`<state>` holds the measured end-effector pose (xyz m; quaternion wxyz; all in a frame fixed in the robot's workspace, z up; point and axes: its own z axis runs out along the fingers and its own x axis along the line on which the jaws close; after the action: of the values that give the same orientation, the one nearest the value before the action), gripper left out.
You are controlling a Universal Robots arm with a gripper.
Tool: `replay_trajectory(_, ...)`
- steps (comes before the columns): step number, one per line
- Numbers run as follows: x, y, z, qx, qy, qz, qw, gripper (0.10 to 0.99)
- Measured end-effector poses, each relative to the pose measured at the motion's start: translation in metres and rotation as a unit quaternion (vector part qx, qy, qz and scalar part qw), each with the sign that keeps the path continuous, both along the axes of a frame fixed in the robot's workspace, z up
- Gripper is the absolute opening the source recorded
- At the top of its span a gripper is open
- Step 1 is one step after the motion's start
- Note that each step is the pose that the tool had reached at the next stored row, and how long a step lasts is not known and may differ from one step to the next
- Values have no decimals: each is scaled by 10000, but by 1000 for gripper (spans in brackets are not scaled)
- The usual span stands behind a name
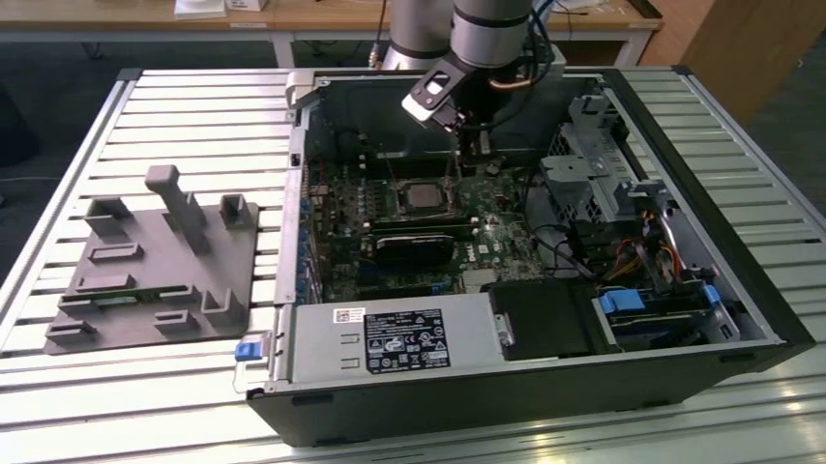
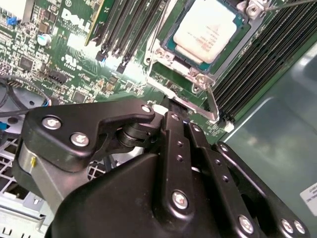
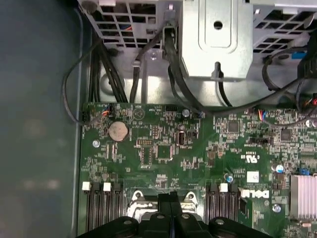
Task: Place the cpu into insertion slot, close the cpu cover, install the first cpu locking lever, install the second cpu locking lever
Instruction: 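Close the cpu cover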
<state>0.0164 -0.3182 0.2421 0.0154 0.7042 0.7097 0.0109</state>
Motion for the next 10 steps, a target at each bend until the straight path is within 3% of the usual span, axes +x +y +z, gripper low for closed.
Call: replay_trajectory(10,-70,0,-28,1,0,0,10000,106)
